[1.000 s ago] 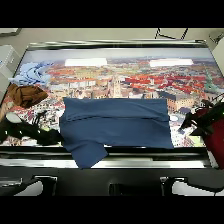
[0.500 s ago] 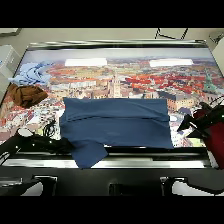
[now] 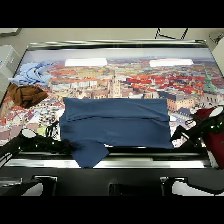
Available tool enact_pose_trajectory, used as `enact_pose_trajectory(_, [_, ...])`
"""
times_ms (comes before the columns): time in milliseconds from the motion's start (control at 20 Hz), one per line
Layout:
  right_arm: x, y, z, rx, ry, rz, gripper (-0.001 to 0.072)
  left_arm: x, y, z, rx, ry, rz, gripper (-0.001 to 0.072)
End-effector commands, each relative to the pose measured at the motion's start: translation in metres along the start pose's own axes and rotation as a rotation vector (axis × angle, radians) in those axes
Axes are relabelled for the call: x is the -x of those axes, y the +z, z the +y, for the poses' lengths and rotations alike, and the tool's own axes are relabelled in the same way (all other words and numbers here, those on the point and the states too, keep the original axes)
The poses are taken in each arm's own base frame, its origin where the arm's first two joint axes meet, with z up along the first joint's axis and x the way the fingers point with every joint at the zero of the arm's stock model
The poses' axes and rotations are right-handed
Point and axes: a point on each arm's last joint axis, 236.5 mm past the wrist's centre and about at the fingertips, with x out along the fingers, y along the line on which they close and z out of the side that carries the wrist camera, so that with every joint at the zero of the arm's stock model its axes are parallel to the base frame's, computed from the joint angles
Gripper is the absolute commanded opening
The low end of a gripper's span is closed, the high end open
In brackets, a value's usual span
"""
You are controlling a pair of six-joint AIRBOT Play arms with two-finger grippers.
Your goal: Fold the clothes and pants, and hang the long-sleeved shirts on hangers.
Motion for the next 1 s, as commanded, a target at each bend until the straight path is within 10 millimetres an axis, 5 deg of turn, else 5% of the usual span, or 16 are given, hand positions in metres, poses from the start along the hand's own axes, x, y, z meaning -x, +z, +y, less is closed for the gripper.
enact_pose_trajectory(0, [-0.027,0.003,0.001,-0.002,0.039,-0.024,0.0621,0.001,-0.006,-0.005,-0.015,-0.019,0.024,0.0025])
enact_pose_trajectory(200, [-0.035,0.017,0.012,-0.033,0.098,-0.090,0.0521,0.003,-0.004,-0.007,-0.024,-0.020,0.015,0.0025])
enact_pose_trajectory(300, [-0.039,0.020,0.012,-0.062,0.107,-0.103,0.0409,0.003,-0.004,-0.007,-0.024,-0.020,0.015,0.0025])
enact_pose_trajectory(350, [-0.040,0.017,0.013,-0.062,0.109,-0.093,0.0286,0.003,-0.004,-0.007,-0.024,-0.020,0.015,0.0025])
enact_pose_trajectory(400, [-0.040,0.013,0.014,-0.059,0.113,-0.074,0.0079,0.003,-0.004,-0.007,-0.024,-0.019,0.014,0.0025])
enact_pose_trajectory(550, [-0.021,0.015,0.025,0.002,0.137,-0.079,0.0048,0.018,0.010,-0.009,-0.081,0.011,-0.001,0.0024])
enact_pose_trajectory(800, [0.066,0.063,0.060,0.058,0.142,-0.281,0.0044,0.100,0.100,-0.032,-0.180,0.124,-0.211,0.0022])
enact_pose_trajectory(950, [0.089,0.107,0.090,0.130,0.061,-0.416,0.0044,0.130,0.166,-0.054,-0.235,0.140,-0.329,0.0022])
